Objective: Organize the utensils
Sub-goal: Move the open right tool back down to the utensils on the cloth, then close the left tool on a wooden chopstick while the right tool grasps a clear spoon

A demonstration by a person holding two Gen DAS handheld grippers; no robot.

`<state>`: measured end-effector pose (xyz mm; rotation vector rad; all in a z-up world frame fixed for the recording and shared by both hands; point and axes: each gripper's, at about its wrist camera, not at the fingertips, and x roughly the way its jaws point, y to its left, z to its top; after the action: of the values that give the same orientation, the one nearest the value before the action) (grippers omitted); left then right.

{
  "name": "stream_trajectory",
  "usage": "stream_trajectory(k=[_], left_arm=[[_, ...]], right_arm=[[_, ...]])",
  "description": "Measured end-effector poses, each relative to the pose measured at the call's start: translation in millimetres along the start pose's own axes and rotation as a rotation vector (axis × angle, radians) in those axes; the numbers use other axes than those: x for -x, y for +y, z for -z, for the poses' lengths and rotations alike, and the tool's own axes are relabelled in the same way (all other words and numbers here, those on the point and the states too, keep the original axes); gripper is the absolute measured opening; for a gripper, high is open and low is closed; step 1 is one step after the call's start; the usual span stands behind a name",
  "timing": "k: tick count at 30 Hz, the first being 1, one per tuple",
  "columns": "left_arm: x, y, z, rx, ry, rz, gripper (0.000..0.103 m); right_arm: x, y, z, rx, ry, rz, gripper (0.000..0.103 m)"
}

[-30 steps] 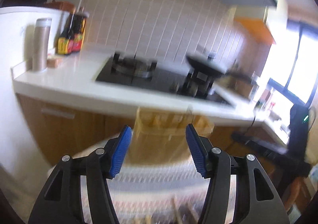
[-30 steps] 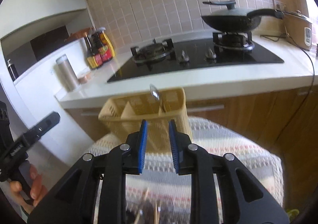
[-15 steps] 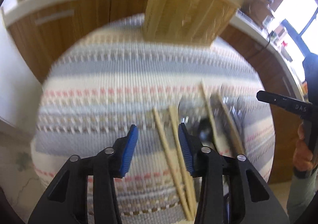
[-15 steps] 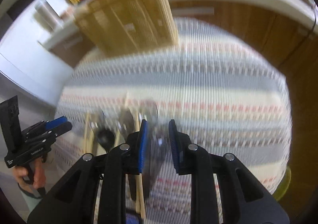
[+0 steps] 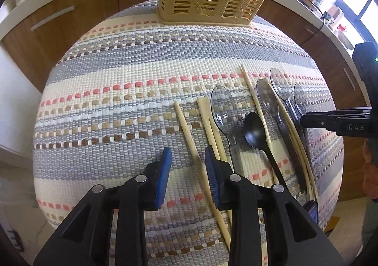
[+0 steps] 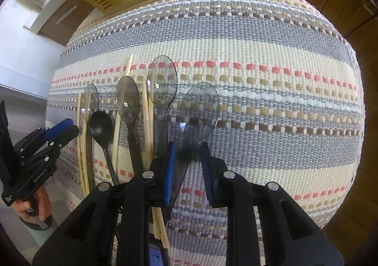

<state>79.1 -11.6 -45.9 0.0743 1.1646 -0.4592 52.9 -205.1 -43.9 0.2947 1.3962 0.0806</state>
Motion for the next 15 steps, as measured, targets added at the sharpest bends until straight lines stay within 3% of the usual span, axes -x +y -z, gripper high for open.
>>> stream_trajectory(k=[5,9,13,15], left_arm=[[-7.0,-4.4,-4.2,-0.024,0.017,-0.021,0.022],[-10.1,-8.7,-7.2,-0.045,0.037,-0.042,0.023],[-15.2,-25.4,-8.5,-0.112,0.059,-0.113,0.023],[-17.3,-32.5,-8.0,-0.137,0.07,-0.17,0.011]], right_arm=[[-7.7,20.2,-2.1,0.019,0.005,0.057,0.019],[-16.8,44.1,-1.5,0.074,0.009,0.149,0.019],[-24.8,65.0,1.3,0.122,0.022,0.214,0.019],[-28.0,71.3,2.5,0.138,0.021,0.219,0.013]])
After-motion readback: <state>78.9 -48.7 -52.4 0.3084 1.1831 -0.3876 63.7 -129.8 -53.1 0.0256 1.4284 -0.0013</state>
